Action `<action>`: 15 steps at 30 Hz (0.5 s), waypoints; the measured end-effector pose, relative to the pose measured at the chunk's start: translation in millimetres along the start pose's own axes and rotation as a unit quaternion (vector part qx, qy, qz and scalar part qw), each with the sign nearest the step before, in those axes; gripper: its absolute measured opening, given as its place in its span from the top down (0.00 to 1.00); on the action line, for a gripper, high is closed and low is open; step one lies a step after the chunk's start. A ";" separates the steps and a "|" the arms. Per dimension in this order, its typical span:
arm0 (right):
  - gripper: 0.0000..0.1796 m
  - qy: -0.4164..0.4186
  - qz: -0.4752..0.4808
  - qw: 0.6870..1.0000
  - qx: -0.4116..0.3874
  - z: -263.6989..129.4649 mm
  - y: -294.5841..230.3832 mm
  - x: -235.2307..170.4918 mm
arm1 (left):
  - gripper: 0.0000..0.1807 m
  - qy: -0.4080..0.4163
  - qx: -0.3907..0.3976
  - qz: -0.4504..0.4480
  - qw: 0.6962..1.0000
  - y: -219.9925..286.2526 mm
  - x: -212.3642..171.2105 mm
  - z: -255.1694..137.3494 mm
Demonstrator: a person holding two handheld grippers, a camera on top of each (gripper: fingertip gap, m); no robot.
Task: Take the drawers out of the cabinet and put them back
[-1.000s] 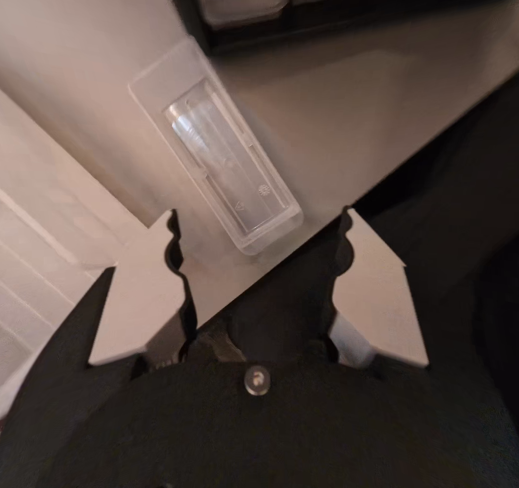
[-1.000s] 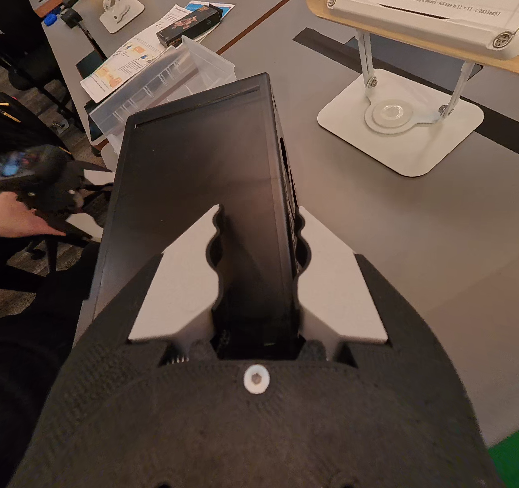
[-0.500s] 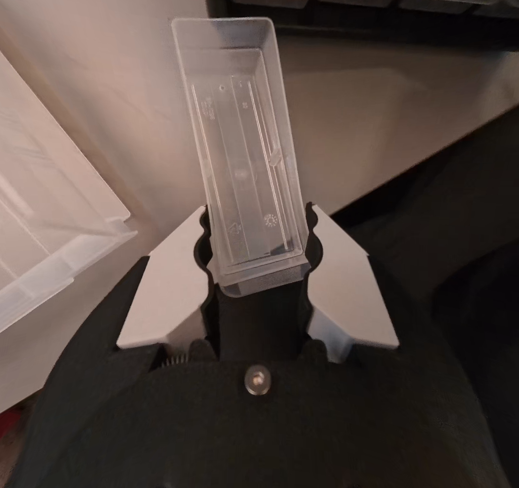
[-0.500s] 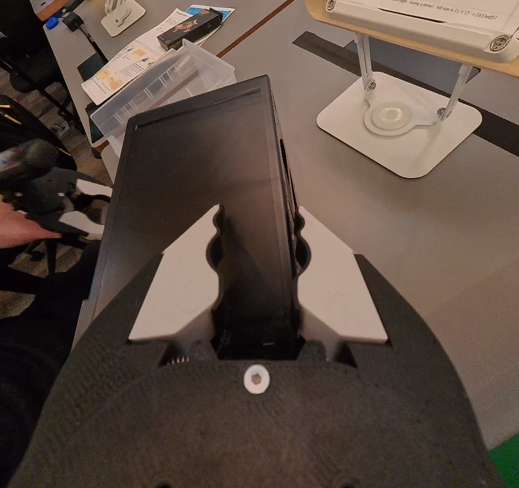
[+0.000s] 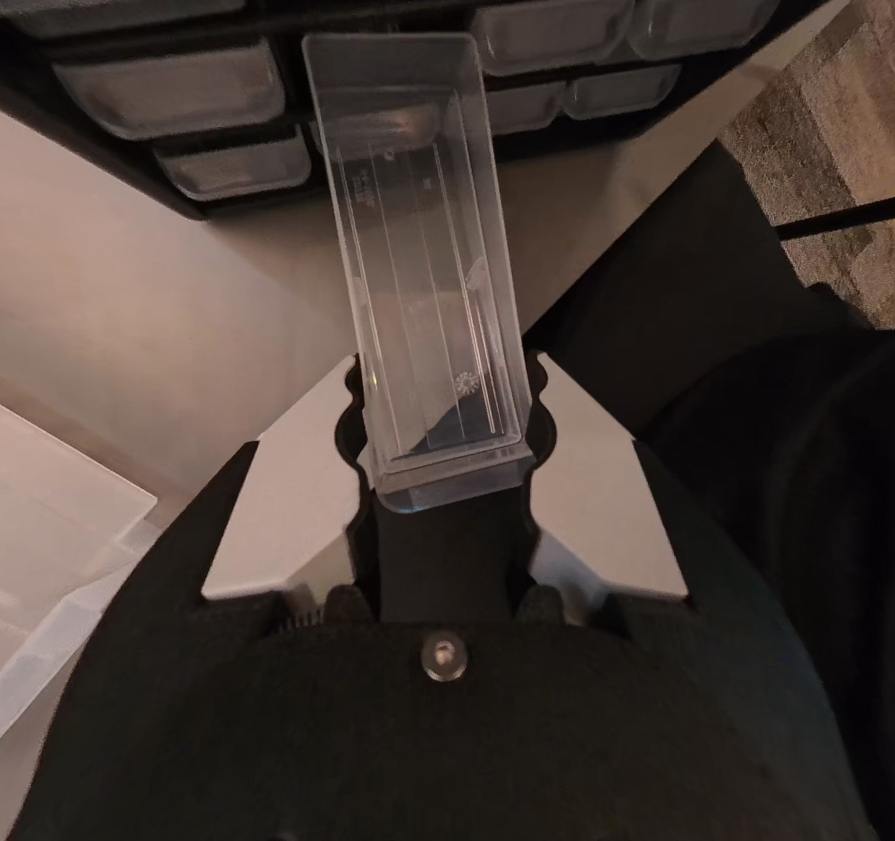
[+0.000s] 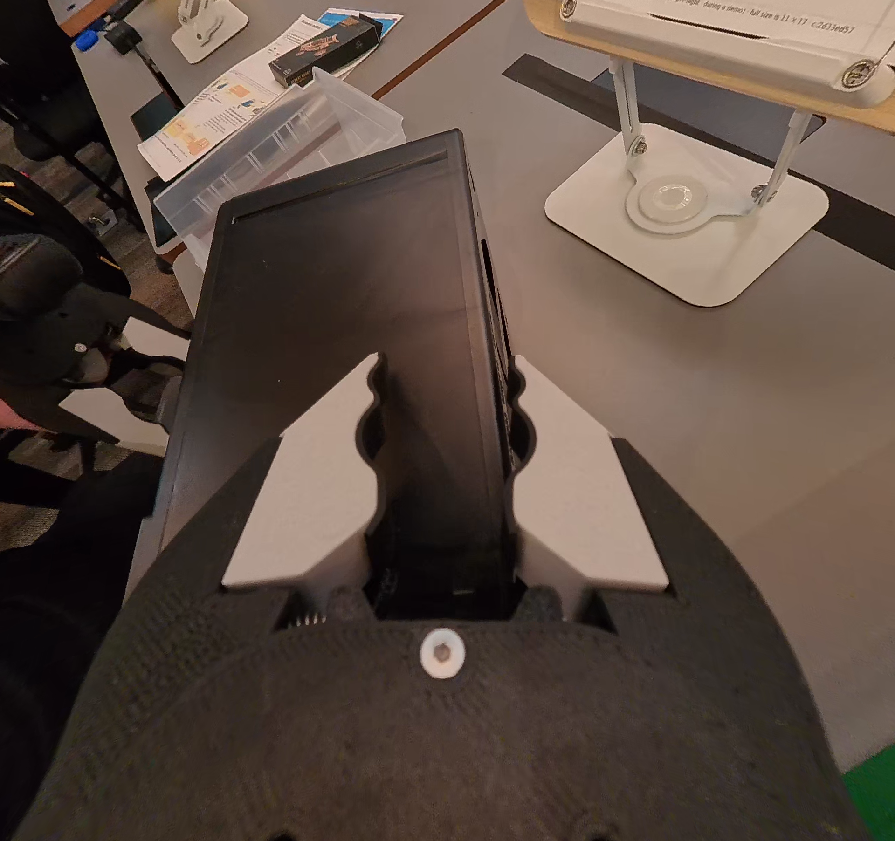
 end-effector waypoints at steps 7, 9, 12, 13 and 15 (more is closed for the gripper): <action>0.74 0.001 -0.001 1.000 0.001 -0.2 -0.1 0.2 | 0.66 0.020 0.007 -0.036 0.999 -9.5 9.0 -5.6; 0.74 0.002 -0.001 1.000 0.001 -0.3 -0.1 0.3 | 0.66 0.041 -0.004 -0.050 0.998 -10.2 13.8 -7.3; 0.74 0.003 -0.001 1.000 0.002 -0.5 -0.1 0.4 | 0.66 0.067 -0.007 -0.060 0.996 -10.0 16.8 -1.4; 0.74 0.003 -0.001 1.000 0.002 -0.5 -0.1 0.4 | 0.66 0.078 -0.004 -0.064 0.995 -9.5 18.7 2.3; 0.74 0.003 -0.002 1.000 0.002 -0.5 -0.1 0.4 | 0.66 0.096 0.014 -0.060 0.993 -10.3 22.3 9.0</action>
Point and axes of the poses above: each gripper's, where its closed fingertips meet, z out along the fingers, x out of its top, y = z × x across the jaws, the point moved 1 cm from there along -z, back along the fingers, and after that the axes turned 5 degrees about -x, right-handed, at the moved point
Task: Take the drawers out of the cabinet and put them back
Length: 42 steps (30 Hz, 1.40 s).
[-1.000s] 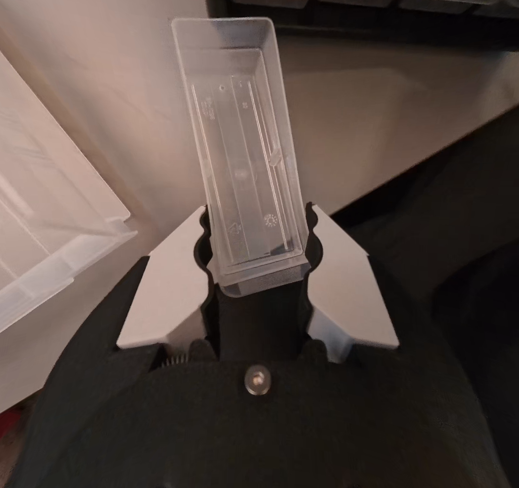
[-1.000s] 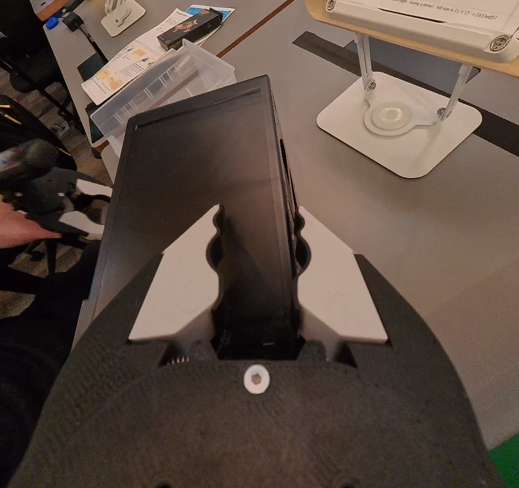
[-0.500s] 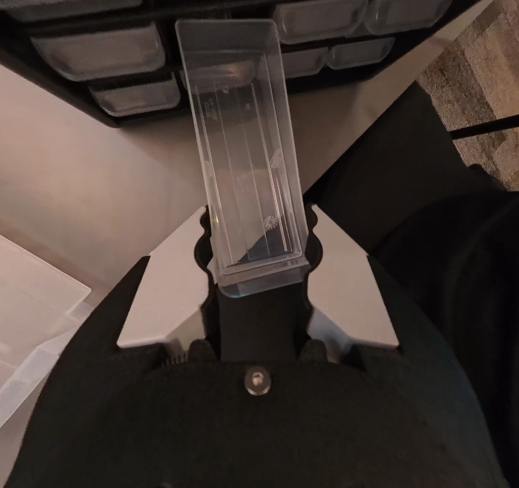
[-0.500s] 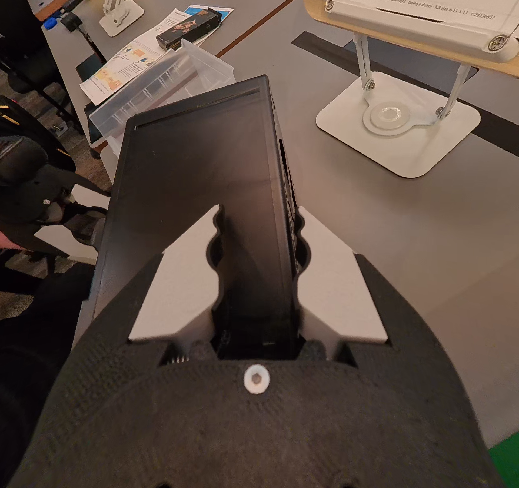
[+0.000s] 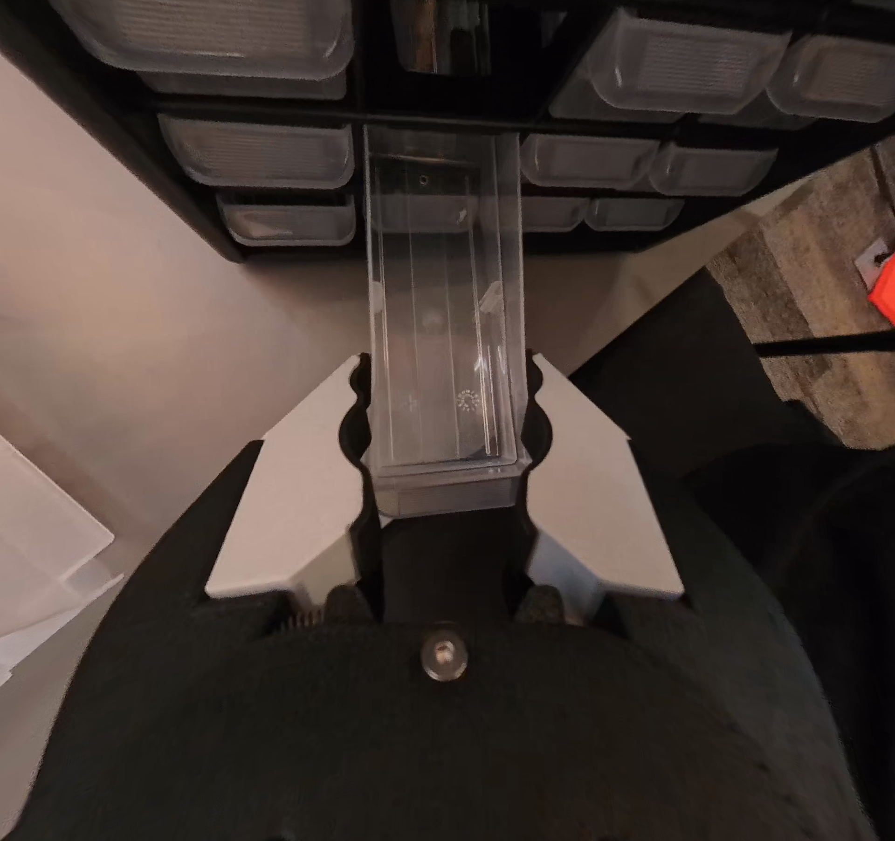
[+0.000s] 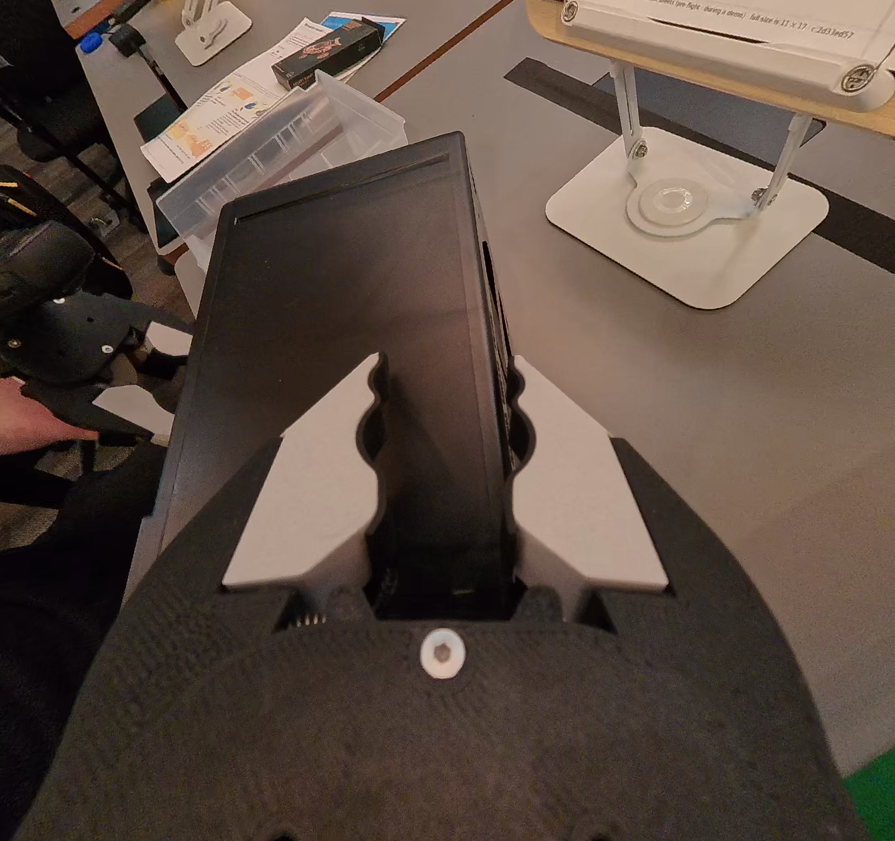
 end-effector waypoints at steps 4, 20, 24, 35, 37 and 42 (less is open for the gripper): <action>0.74 0.002 0.000 1.000 -0.001 -0.1 0.1 0.2 | 0.66 0.047 0.019 0.002 0.999 -0.7 6.6 15.5; 0.74 0.005 -0.002 1.000 0.000 -0.4 -0.1 0.6 | 0.64 0.110 0.070 0.059 0.990 -3.1 -0.4 21.1; 0.74 0.005 -0.001 1.000 -0.001 -0.4 0.1 0.7 | 0.64 0.116 0.085 0.065 0.987 -2.4 14.1 26.1; 0.74 0.006 -0.003 1.000 0.001 -0.5 -0.2 0.7 | 0.65 0.184 0.073 0.094 0.976 -1.8 19.7 20.7; 0.74 0.007 -0.003 1.000 0.000 -0.5 -0.3 0.7 | 0.64 0.179 0.067 0.084 0.978 -3.7 16.8 26.2; 0.74 0.008 -0.003 1.000 -0.001 -0.6 -0.1 0.7 | 0.67 0.194 0.090 0.099 0.972 -5.9 34.6 36.3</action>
Point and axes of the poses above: each gripper's, where its closed fingertips meet, z out along the fingers, x out of its top, y = z × x across the jaws, the point moved 1 cm from there along -z, back along the fingers, and after that the axes turned 5 degrees about -x, right-handed, at the moved point
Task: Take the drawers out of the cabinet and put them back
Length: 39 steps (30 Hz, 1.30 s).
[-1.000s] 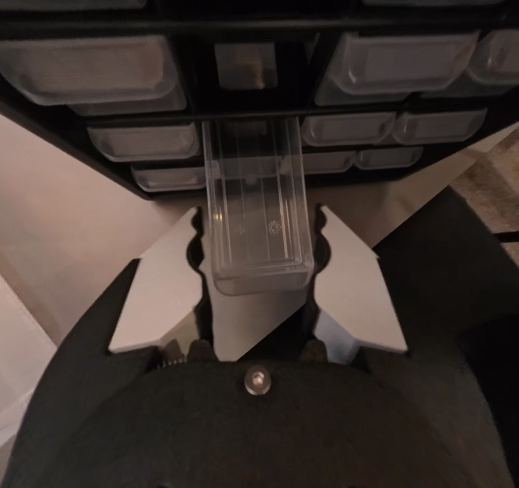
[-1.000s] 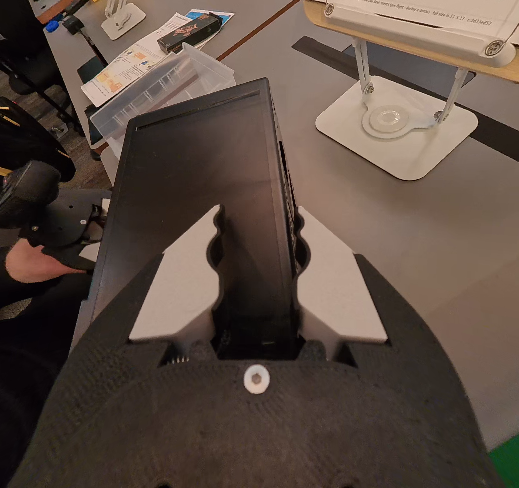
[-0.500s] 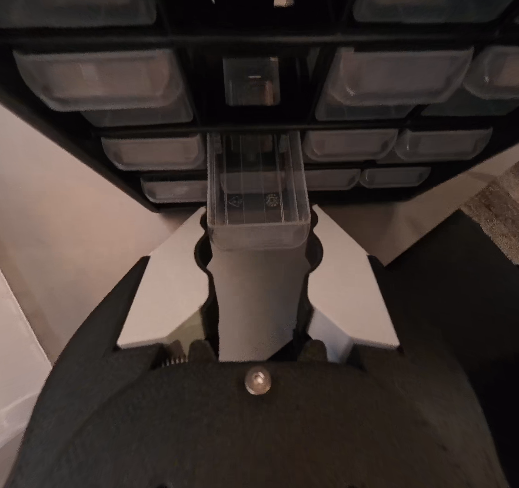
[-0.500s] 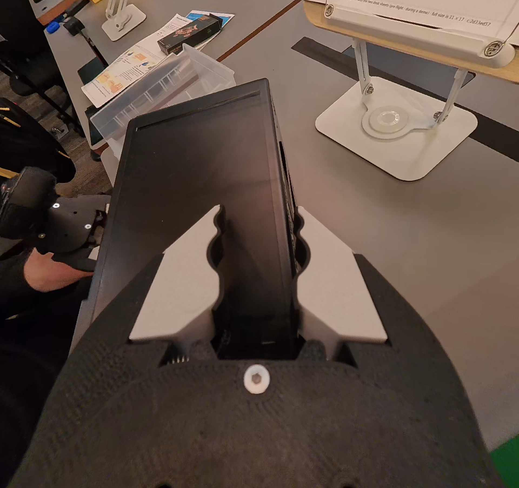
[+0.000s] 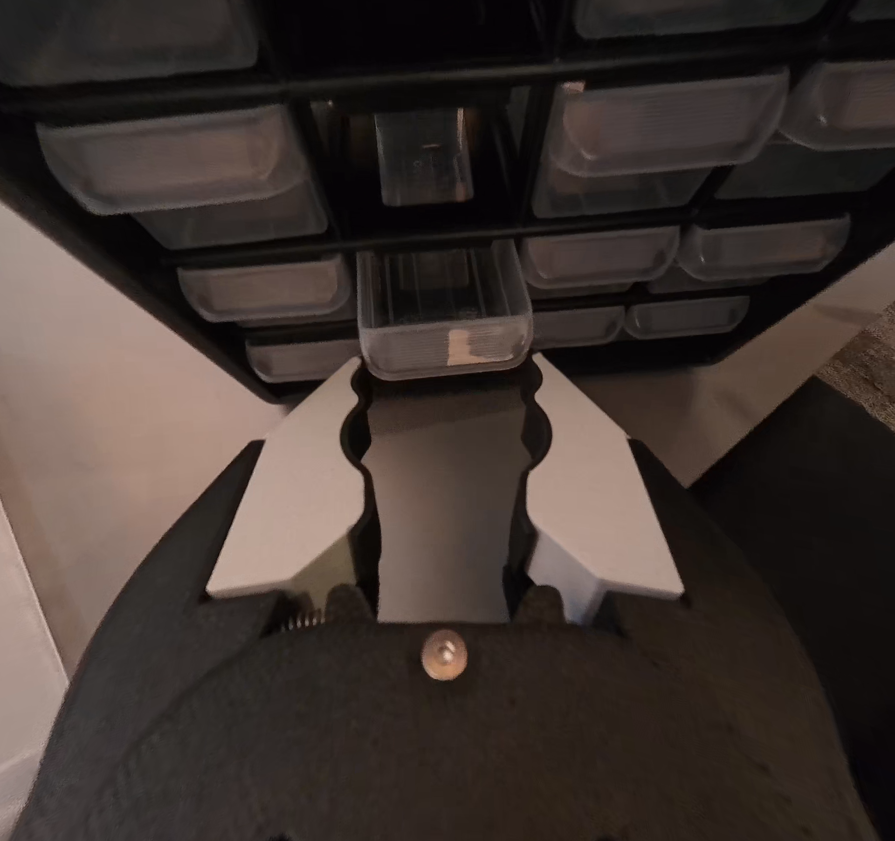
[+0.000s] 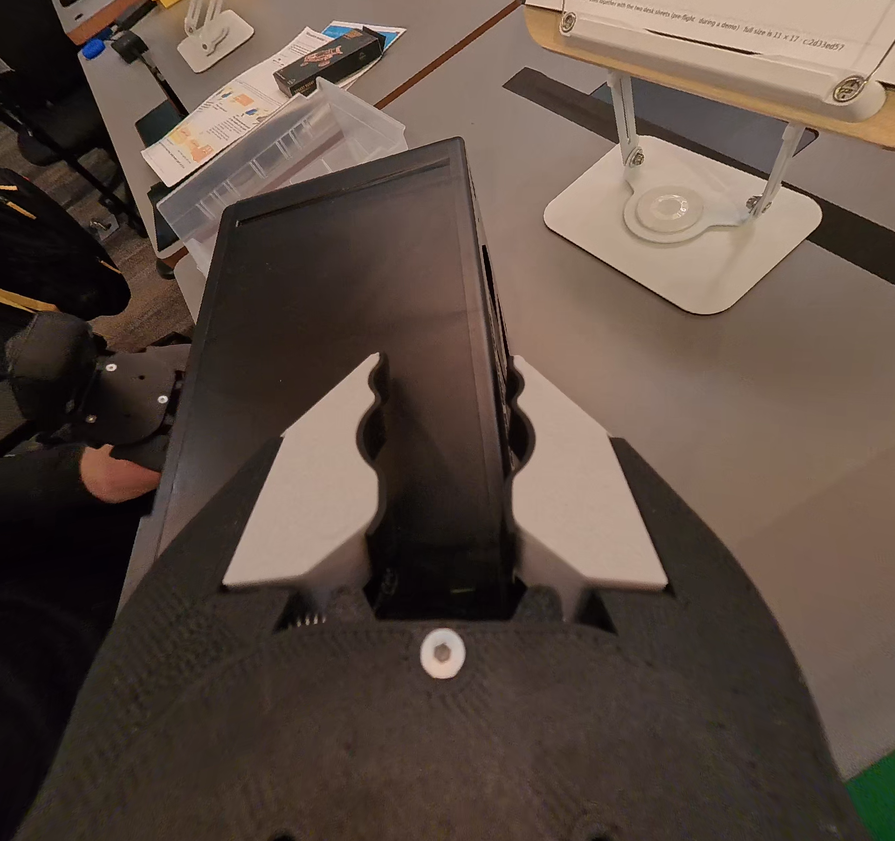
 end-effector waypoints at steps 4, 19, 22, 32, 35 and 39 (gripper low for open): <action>0.74 -0.001 0.000 1.000 0.000 0.1 0.0 -0.1 | 0.67 0.017 0.002 -0.003 1.000 -4.9 8.8 13.5; 0.74 0.003 0.000 1.000 -0.001 -0.6 0.4 0.1 | 0.84 0.052 0.027 0.016 0.998 -14.5 14.0 21.6; 0.74 0.004 0.000 1.000 -0.002 -0.7 0.5 0.1 | 0.77 0.048 0.027 0.017 0.998 -16.8 10.3 3.2; 0.74 0.004 0.000 1.000 -0.003 -0.9 0.5 0.3 | 0.75 -0.033 0.181 -0.057 0.981 -188.1 11.5 -121.6; 0.74 0.003 0.003 1.000 -0.003 -0.8 0.8 0.1 | 0.72 -0.098 0.139 -0.115 0.979 -230.1 -15.3 -95.4; 0.74 0.002 0.005 1.000 -0.004 -0.8 1.0 0.0 | 0.74 -0.103 0.114 -0.150 0.977 -267.6 -18.1 -73.6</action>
Point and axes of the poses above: each gripper's, where its closed fingertips meet, z out along the fingers, x out of its top, y = z × x across the jaws, the point moved 1 cm from there along -z, back along the fingers, and after that the axes turned 5 degrees about -x, right-handed, at the moved point
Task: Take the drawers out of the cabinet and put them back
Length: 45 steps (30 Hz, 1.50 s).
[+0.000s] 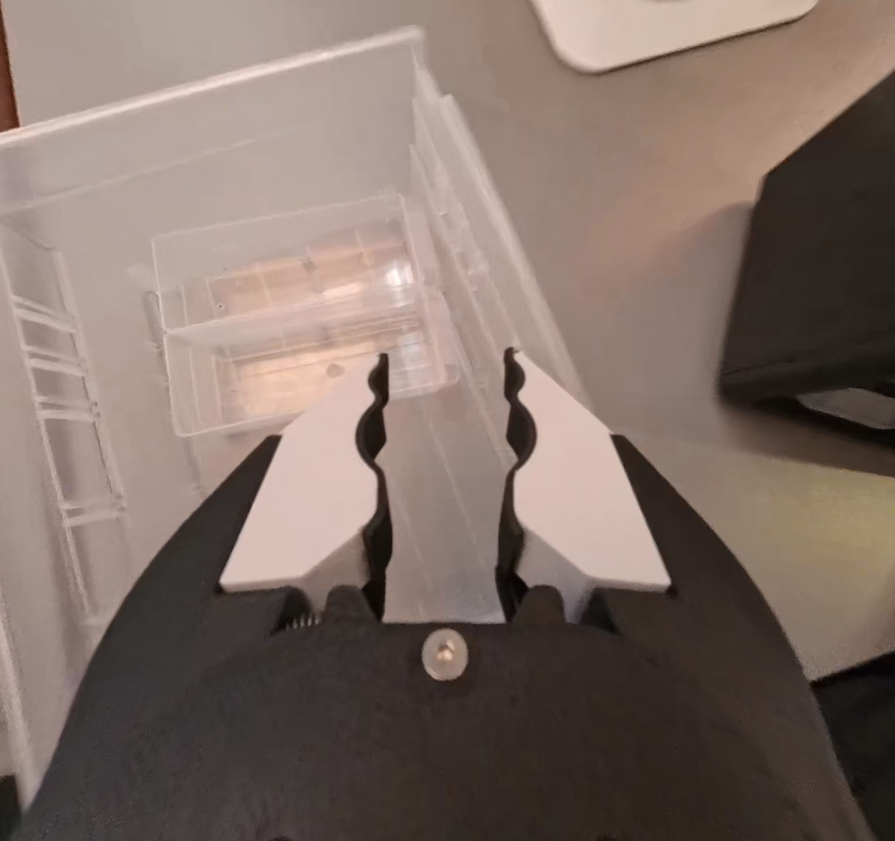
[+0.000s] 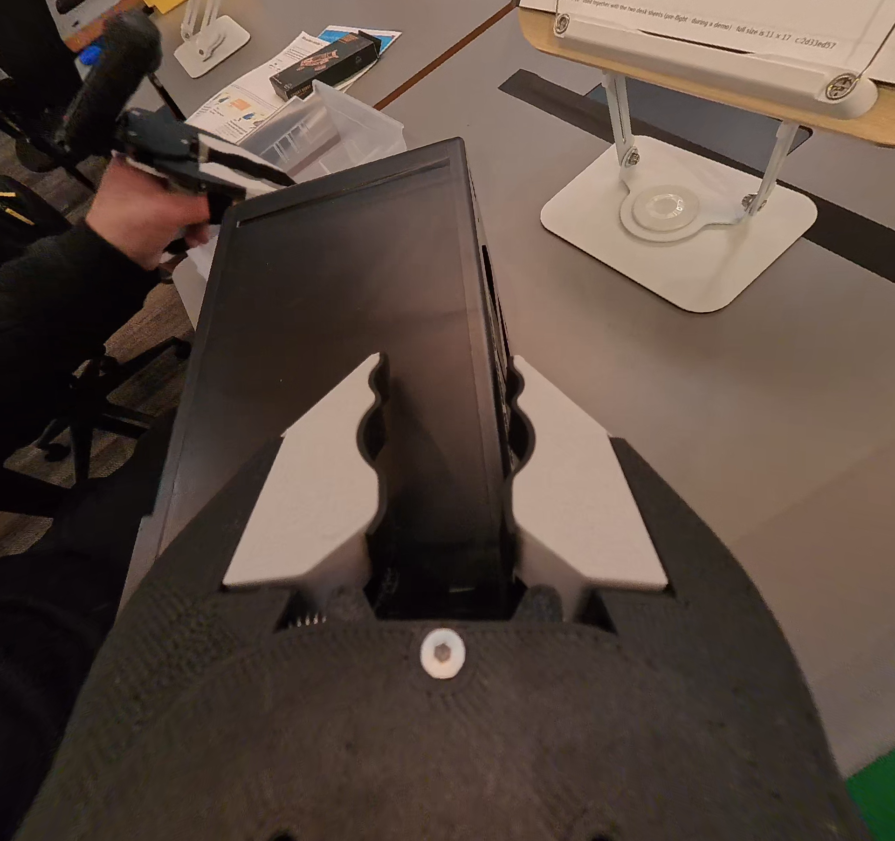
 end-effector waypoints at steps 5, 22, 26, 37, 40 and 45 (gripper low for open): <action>0.74 -0.002 0.000 1.000 0.002 0.2 -0.2 -0.2 | 0.75 -0.030 -0.032 -0.036 0.998 -15.2 -5.2 19.8; 0.74 0.002 -0.003 1.000 0.004 -0.3 -0.6 0.1 | 0.93 -0.086 -0.073 0.047 0.993 11.9 -28.1 -13.1; 0.74 0.002 -0.003 1.000 0.003 -0.3 -0.6 0.1 | 0.93 -0.084 -0.063 0.108 0.989 26.3 -34.2 -61.0; 0.74 0.000 0.000 1.000 0.004 0.1 -0.2 -0.1 | 0.93 -0.221 -0.233 0.444 0.837 191.6 -118.2 -71.3; 0.74 -0.001 0.001 1.000 0.003 0.2 -0.3 -0.2 | 0.93 -0.247 -0.236 0.456 0.822 186.8 -143.2 -48.8; 0.74 -0.002 0.000 1.000 0.005 0.3 -0.3 -0.2 | 0.80 -0.265 -0.205 0.428 0.839 155.2 -166.0 -34.3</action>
Point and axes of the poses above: each gripper's, where its closed fingertips meet, z out along the fingers, x out of its top, y = z × x across the jaws, the point moved 1 cm from there along -z, back along the fingers, and after that the axes turned 5 degrees about -x, right-handed, at the moved point
